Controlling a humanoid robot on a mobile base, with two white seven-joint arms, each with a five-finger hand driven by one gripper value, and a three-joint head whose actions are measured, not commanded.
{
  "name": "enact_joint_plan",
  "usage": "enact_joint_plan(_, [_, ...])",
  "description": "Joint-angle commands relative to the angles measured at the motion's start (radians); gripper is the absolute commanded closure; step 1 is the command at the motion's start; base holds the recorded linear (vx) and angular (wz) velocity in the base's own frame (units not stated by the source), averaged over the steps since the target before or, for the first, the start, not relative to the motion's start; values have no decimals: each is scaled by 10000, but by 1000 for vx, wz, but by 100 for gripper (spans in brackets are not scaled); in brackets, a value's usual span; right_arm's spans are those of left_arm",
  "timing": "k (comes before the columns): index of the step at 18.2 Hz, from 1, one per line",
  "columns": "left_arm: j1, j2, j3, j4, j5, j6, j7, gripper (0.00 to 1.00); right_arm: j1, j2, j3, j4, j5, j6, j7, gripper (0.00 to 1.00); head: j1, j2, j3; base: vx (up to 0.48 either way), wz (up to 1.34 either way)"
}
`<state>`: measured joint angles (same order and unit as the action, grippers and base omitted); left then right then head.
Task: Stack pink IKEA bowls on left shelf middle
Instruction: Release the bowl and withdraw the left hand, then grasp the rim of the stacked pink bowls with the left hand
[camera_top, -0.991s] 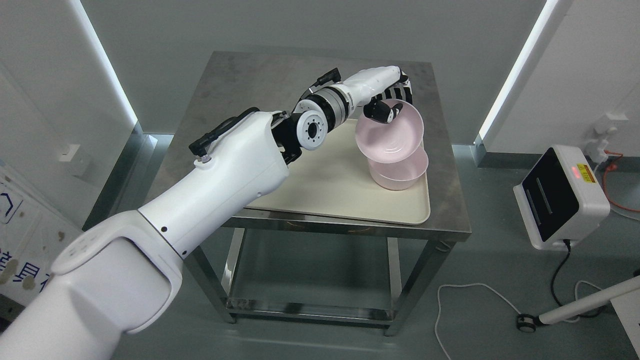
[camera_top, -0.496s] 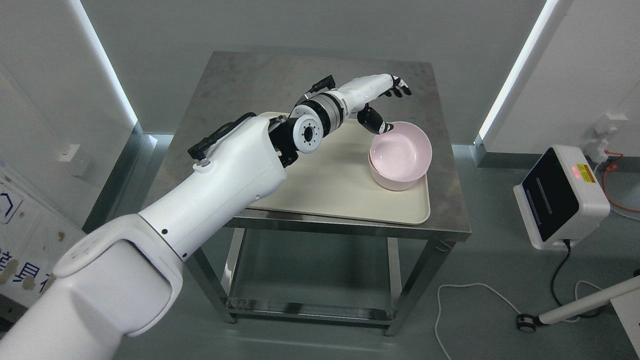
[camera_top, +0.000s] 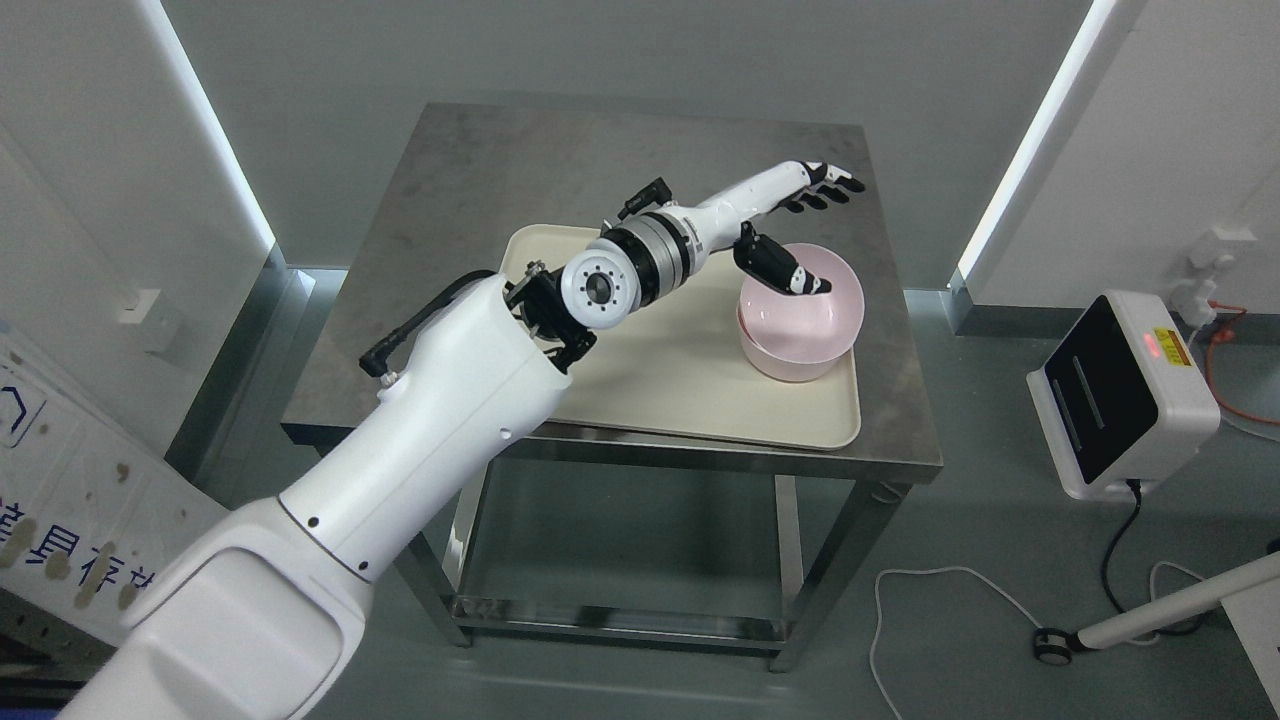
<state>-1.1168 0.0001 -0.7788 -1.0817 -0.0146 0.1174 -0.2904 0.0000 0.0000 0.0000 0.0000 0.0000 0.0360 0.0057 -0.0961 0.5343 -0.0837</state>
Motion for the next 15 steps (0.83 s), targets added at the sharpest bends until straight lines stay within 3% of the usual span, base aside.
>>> enact_joint_plan(1, [1519,173,520,-3649,-660,37,-210,17,16,-175,-107,-337,0,-7,5,0,0,0,0,0,0])
enact_joint_plan(4, [1688,173,134,-3603,-2335,388,-317,15,16,-175,-107,-337,0,-7,5,0,0,0,0,0,0])
enact_joint_plan(10, [1642,173,-557,-3557,-5021,2750,-1558,15,16,-175,-107,-337,0,-7,5,0,0,0,0,0,0])
enact_joint_plan(15, [1504,173,-634,-3143,-5989,2845,-1774,20,16,-175,-107,-337,0,-7,5,0,0,0,0,0,0])
